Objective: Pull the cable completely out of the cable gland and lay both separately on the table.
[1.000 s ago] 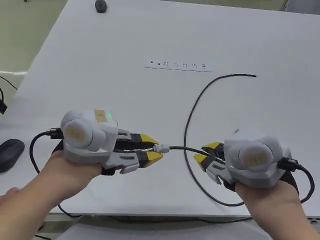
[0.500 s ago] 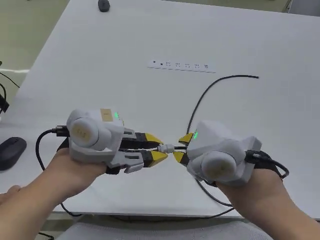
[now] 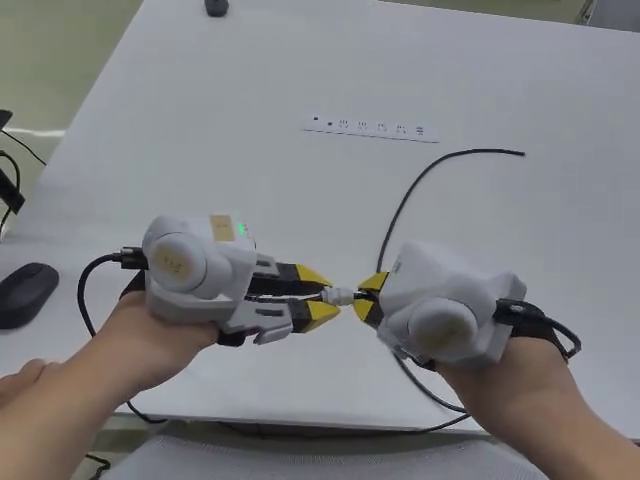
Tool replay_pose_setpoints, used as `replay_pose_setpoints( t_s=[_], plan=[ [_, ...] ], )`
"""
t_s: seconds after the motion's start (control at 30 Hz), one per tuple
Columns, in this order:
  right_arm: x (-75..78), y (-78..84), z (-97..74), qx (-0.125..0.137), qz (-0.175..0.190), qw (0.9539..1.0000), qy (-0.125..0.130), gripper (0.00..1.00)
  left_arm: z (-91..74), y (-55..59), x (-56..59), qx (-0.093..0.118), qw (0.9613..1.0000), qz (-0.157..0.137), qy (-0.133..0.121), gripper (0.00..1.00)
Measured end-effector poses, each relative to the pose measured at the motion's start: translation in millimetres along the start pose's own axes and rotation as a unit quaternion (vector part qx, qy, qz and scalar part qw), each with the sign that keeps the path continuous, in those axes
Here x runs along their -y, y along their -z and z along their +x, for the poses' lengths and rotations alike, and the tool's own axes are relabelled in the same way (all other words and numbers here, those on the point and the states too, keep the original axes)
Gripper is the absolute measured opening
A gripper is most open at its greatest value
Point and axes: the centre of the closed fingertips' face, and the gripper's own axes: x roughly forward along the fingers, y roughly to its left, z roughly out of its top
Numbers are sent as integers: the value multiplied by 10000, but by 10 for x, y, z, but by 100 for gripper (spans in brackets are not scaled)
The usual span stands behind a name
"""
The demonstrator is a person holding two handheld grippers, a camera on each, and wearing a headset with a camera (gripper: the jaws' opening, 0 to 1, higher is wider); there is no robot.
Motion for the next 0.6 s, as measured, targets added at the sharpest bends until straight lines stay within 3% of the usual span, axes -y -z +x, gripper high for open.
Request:
replay_pose_setpoints(
  t_s=[0.1, 0.23, 0.47, 0.6],
  plan=[
    [26, 31, -9, -5, 110, 9999, 74, 1, -6, -12, -12, 2, 10000, 6, -16, 15],
    [57, 79, -26, 61, 525, 9986, 92, 1, -4, -19, -7, 6, 10000, 41, -17, 15],
    [90, 179, -34, 210, 1375, 9902, 116, 1, -24, -34, -6, 10, 9999, 82, -62, 15],
    [134, 236, -46, 193, 1476, 9887, 183, 1, -57, -39, -4, 25, 9999, 90, -79, 15]
  ],
)
